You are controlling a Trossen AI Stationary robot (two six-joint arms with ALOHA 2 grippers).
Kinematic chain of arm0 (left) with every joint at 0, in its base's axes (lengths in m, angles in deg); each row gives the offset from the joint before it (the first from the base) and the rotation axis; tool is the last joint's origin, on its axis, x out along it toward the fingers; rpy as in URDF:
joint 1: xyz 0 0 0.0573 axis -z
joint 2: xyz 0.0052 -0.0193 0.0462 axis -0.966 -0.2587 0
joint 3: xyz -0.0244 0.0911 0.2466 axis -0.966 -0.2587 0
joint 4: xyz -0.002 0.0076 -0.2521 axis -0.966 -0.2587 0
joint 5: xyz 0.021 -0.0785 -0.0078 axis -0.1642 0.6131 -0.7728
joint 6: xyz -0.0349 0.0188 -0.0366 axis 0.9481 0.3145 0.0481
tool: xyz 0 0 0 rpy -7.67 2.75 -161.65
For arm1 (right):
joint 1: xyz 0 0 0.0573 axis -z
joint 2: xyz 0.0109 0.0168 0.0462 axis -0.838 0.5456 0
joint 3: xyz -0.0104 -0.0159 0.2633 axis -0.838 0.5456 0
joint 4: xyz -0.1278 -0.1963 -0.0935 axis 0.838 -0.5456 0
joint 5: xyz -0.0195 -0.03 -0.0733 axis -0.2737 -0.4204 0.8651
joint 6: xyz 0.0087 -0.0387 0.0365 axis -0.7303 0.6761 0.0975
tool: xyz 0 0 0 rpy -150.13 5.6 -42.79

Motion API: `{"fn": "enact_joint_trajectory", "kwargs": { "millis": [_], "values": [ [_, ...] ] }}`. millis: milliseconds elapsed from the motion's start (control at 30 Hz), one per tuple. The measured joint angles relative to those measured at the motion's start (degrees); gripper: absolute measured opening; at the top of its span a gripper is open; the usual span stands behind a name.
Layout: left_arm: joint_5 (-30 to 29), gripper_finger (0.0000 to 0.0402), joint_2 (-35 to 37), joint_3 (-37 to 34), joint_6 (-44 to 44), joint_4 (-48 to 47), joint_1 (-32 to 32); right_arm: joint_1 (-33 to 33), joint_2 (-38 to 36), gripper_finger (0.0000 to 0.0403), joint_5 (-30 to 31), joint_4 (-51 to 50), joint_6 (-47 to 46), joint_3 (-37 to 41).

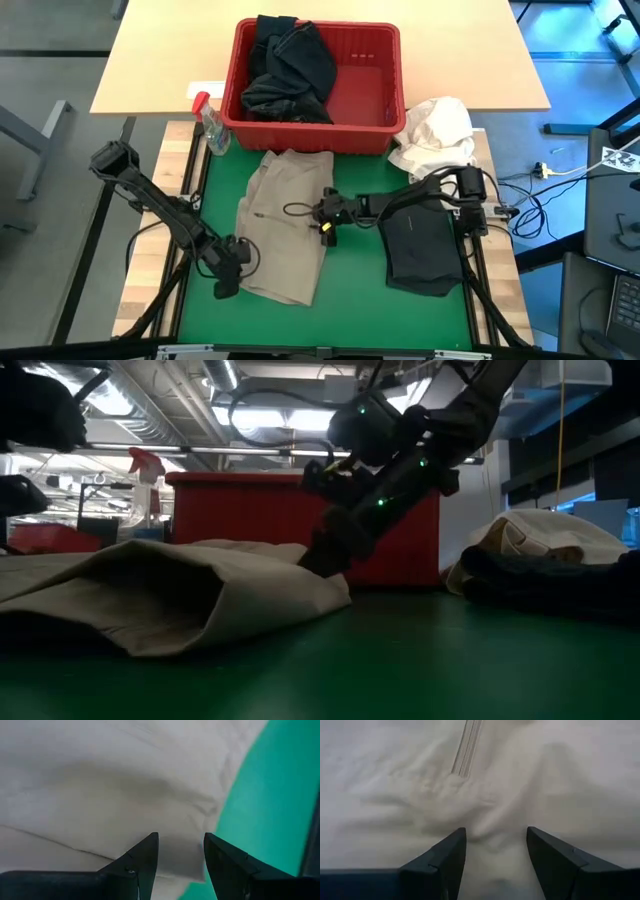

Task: Fold Laundry from Bin
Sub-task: Fold the brown shorts

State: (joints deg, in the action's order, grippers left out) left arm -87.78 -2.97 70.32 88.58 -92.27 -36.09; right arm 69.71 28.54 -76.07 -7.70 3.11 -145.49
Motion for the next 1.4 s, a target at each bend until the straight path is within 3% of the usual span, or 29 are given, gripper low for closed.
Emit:
{"fn": "enact_joint_trajectory", "kwargs": {
  "millis": [167, 400, 833, 967, 1200, 1400],
  "values": [
    [0.6, 0.0153, -0.1, 0.0, -0.9, -2.0, 0.0, 0.0, 1.0, 0.0209, 0.0, 0.6, 0.0, 0.0],
    [7.4, 0.0153, -0.1, 0.0, -2.0, -1.9, 0.0, 0.0, 1.0, 0.0209, -0.8, 2.5, 0.0, 0.0],
    [4.7, 0.0149, -1.2, 0.0, -6.8, -1.0, 0.9, 0.0, 1.0, 0.0209, -0.8, 2.2, -0.3, 0.0],
    [6.0, 0.0117, -2.6, 0.0, -10.5, -1.6, 1.3, 0.0, 1.0, 0.0209, -0.8, 2.1, -1.1, 0.0],
    [7.6, 0.0012, -3.3, 0.0, -11.0, -2.4, 1.3, 0.0, 1.6, 0.0209, -0.8, 2.1, -1.2, 0.0],
    [7.7, 0.0002, -2.3, 1.9, -6.5, -8.5, 1.2, 0.0, 2.1, 0.0209, -0.8, 2.2, -1.3, -0.1]
  ]
}}
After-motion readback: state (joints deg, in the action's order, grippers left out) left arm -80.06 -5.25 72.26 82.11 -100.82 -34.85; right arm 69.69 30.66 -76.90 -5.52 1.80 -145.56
